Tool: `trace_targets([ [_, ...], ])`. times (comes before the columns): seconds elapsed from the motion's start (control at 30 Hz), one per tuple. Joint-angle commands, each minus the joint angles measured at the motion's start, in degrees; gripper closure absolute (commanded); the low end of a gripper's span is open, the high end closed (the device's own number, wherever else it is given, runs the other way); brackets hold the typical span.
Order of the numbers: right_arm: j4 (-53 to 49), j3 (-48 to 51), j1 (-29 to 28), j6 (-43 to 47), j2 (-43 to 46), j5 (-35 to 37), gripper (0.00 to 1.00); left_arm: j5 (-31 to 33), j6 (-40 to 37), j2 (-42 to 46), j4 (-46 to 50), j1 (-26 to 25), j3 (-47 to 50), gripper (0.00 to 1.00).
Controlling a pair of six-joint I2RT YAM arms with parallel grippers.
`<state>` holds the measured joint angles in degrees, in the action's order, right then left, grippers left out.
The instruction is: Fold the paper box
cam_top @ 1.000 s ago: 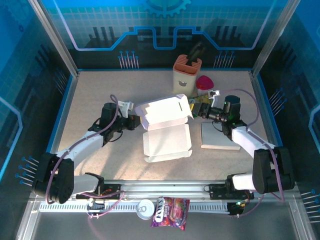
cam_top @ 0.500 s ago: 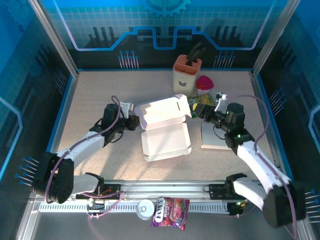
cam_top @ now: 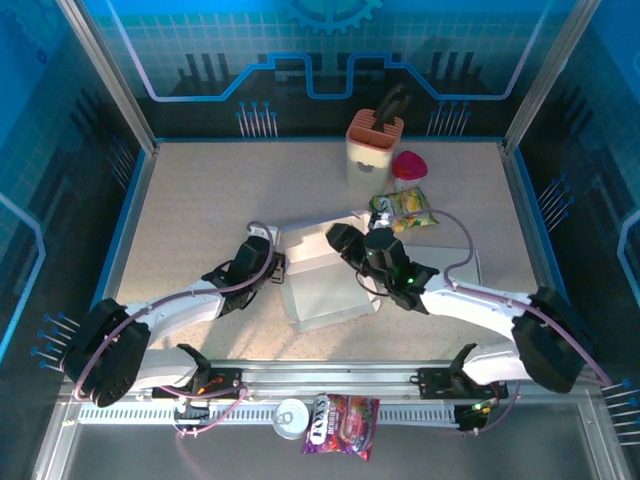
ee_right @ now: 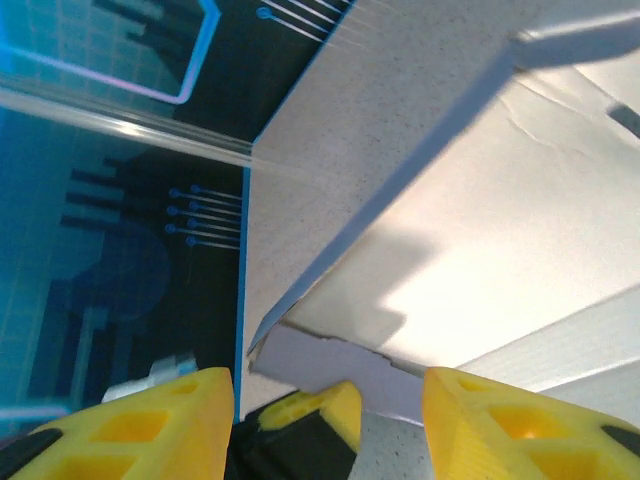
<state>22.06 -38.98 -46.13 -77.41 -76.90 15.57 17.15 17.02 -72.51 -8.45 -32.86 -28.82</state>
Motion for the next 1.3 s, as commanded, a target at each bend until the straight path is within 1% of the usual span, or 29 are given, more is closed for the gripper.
trace_targets([
  [0.0,4.44,-3.55,-0.55,-9.41,-3.0,5.25,0.47,5.94,1.01,1.51,-2.83,-1.59,1.2,1.0],
  [0.03,5.08,-3.84,-0.25,-10.47,-4.45,5.04,0.48,6.01,0.89,1.26,-2.99,-1.79,1.28,1.0],
  [0.1,9.65,-3.9,0.31,-11.19,-6.93,4.2,0.49,6.31,0.49,0.87,-3.01,-2.08,1.09,1.0],
  [0.23,9.22,-6.49,1.25,-12.13,-10.0,3.45,0.5,6.67,0.21,0.62,-3.53,-2.25,1.24,1.0],
  [0.43,12.29,-7.13,2.7,-15.94,-14.05,2.1,0.62,6.18,-0.25,0.12,-4.92,-2.33,1.48,1.0],
  [0.5,12.79,-7.55,3.28,-16.75,-15.26,1.41,0.64,5.87,-0.62,-0.51,-5.75,-2.32,1.68,1.0],
  [0.6,12.67,-8.12,3.71,-17.98,-16.24,1.21,0.71,5.22,-1.09,-1.4,-7.3,-2.36,2.01,1.0],
  [0.67,12.32,-8.17,3.86,-18.38,-16.35,1.46,0.79,4.77,-1.37,-2.17,-8.62,-2.34,2.34,1.0],
  [0.73,11.43,-8.08,4.01,-18.86,-16.02,1.8,0.9,4.51,-1.54,-3.01,-9.93,-2.34,2.63,1.0],
  [0.83,7.89,-8.02,4.02,-20.42,-15.34,1.83,1.0,3.75,-1.87,-3.93,-13.29,-2.35,3.84,1.0],
  [1.0,2.29,-8.3,4.68,-21.55,-14.44,0.84,1.0,2.23,-3.16,-5.51,-18.73,-2.31,5.25,1.0],
  [1.03,1.87,-8.35,4.75,-21.47,-14.34,0.51,1.0,1.73,-3.51,-6.02,-19.68,-2.34,5.35,0.99],
  [1.13,0.16,-8.95,5.25,-21.48,-14.18,-0.7,1.0,0.77,-4.32,-7.46,-22.43,-2.32,5.75,0.88],
  [1.27,-1.96,-9.7,5.79,-21.47,-13.93,-1.89,1.0,1.04,-4.71,-9.23,-25.54,-2.25,6.22,0.83],
])
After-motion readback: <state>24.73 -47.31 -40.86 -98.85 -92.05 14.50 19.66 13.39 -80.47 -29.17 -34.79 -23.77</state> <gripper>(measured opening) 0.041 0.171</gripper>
